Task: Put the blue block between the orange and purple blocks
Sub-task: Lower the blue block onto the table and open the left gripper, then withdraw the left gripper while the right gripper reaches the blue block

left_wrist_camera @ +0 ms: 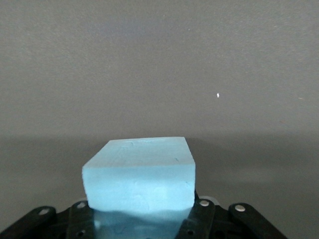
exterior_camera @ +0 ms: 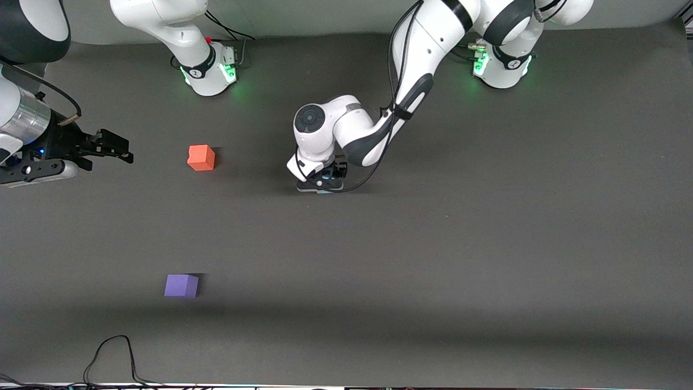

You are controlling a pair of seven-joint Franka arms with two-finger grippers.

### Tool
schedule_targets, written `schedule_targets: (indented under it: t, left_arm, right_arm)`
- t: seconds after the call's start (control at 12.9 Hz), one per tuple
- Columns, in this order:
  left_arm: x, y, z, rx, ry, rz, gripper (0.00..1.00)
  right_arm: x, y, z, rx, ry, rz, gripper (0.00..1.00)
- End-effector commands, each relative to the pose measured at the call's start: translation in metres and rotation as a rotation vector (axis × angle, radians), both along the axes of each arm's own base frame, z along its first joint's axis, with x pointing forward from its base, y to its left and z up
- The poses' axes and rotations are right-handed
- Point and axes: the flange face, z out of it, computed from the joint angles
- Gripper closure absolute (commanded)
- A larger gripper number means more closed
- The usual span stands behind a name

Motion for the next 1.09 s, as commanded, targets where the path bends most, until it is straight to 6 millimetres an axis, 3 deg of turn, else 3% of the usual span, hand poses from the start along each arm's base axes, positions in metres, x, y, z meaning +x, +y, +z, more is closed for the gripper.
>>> schedule_targets:
  t: [0.0,0.08,0.16,0.23,0.39,0.54,0.7,0.85,0.93,1.01]
  left_arm:
    - [0.001,-0.007,-0.01,0.015,-0.036,0.019,0.49]
    - [0.001,-0.007,-0.01,0.018,-0.037,0.014,0.1]
    - [0.003,-0.006,-0.009,0.019,-0.043,0.011,0.0]
    - [0.005,-0.005,-0.002,0.02,-0.047,0.012,0.0]
    - [0.018,0.002,0.035,0.02,-0.05,0.035,0.0]
    - [0.054,0.027,0.082,0.009,-0.051,0.084,0.0]
    - [0.103,0.079,0.149,-0.057,-0.017,0.144,0.0]
    - [0.141,0.151,0.175,-0.058,0.014,0.169,0.0]
    - [0.159,0.193,0.185,-0.053,0.025,0.171,0.0]
    - [0.178,0.242,0.191,-0.044,0.035,0.17,0.0]
  right_arm:
    - [-0.001,0.001,0.001,0.004,-0.015,0.012,0.0]
    - [-0.001,0.001,0.001,0.004,-0.015,0.013,0.0]
    - [-0.001,0.002,0.0,0.004,-0.013,0.013,0.0]
    - [-0.001,0.002,0.0,0.004,-0.013,0.013,0.0]
    - [0.0,0.002,-0.001,0.003,-0.012,0.015,0.0]
    - [0.0,0.002,-0.001,0.003,-0.012,0.015,0.0]
    - [-0.001,0.003,-0.001,0.003,-0.01,0.016,0.0]
    - [-0.003,0.014,0.001,0.009,-0.008,0.024,0.0]
    - [-0.005,0.035,0.004,0.031,-0.01,0.053,0.0]
    - [-0.005,0.042,0.006,0.044,-0.014,0.042,0.0]
